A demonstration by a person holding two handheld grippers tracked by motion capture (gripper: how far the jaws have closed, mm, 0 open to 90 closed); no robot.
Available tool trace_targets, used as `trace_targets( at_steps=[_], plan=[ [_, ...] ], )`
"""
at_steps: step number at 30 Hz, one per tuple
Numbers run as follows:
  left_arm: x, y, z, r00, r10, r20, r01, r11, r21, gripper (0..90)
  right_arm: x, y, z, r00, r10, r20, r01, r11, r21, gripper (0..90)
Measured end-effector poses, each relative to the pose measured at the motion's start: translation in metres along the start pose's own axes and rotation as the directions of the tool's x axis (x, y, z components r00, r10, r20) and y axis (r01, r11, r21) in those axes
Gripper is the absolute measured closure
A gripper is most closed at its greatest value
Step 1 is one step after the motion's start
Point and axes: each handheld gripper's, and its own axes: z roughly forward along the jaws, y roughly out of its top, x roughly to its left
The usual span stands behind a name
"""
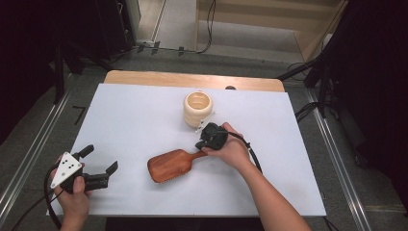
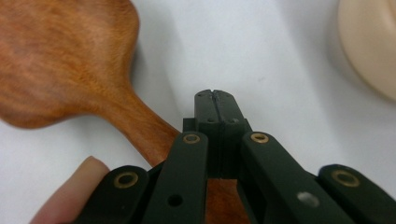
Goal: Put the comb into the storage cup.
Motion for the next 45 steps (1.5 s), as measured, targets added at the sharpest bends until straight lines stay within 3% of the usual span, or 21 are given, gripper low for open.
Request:
trace_targets(
  at_steps=[16,19,21,24,28,30,31,34,37,40,42,43,45],
  plan=[
    [0.0,0.0,0.0,1.0,0.003,-0.004,-0.003,1.0,0.005,0.0,0.028,-0.038,-0.013,0.9978,0.001,-0.066,-0.004,0.999,-0.047,88.3],
    [0.0,0.0,0.0,1.0,0.002,-0.004,-0.002,1.0,0.003,0.0,0.035,-0.04,-0.011,0.9976,-0.027,-0.063,0.024,0.999,-0.042,88.3],
    [0.0,0.0,0.0,1.0,0.002,-0.004,-0.002,1.0,0.002,0.0,0.038,-0.041,-0.012,0.9981,-0.011,-0.061,0.01,1.0,-0.025,88.3],
    [0.0,0.0,0.0,1.0,0.002,-0.004,-0.002,1.0,0.003,0.0,0.042,-0.041,-0.013,0.9984,-0.029,-0.049,0.027,0.999,-0.039,88.2],
    [0.0,0.0,0.0,1.0,-0.003,-0.006,0.003,1.0,0.002,0.0,0.039,-0.041,-0.023,0.9996,0.013,-0.023,-0.015,0.996,-0.091,87.3],
    [0.0,0.0,0.0,1.0,-0.002,-0.006,0.002,1.0,0.002,0.0,0.036,-0.039,-0.029,0.9985,0.043,-0.032,-0.046,0.993,-0.108,65.9],
    [0.0,0.0,0.0,1.0,-0.001,-0.006,0.001,1.0,0.002,0.0,0.035,-0.037,-0.03,0.9977,0.052,-0.043,-0.056,0.993,-0.101,60.9],
    [0.0,0.0,0.0,1.0,0.001,-0.005,-0.001,1.0,0.003,0.0,0.037,-0.032,-0.034,0.9975,0.038,-0.061,-0.043,0.994,-0.096,38.3],
    [0.0,0.0,0.0,1.0,0.0,-0.006,0.0,1.0,0.003,0.0,0.043,-0.026,-0.034,0.9948,0.02,-0.1,-0.027,0.997,-0.073,0.6],
    [0.0,0.0,0.0,1.0,0.001,-0.006,-0.001,1.0,0.003,0.0,0.048,-0.02,-0.031,0.9944,0.016,-0.104,-0.021,0.999,-0.045,0.0],
    [0.0,0.0,0.0,1.0,0.001,-0.006,-0.001,1.0,0.003,0.0,0.051,-0.018,-0.031,0.996,-0.004,-0.09,0.002,1.0,-0.031,0.0],
    [0.0,0.0,0.0,1.0,0.001,-0.005,-0.001,1.0,0.003,0.0,0.054,-0.015,-0.029,0.9948,-0.037,-0.095,0.036,0.999,-0.012,0.0],
    [0.0,0.0,0.0,1.0,0.001,-0.005,-0.001,1.0,0.003,0.0,0.056,-0.013,-0.028,0.9939,-0.051,-0.098,0.051,0.999,-0.006,0.0]
  ],
)
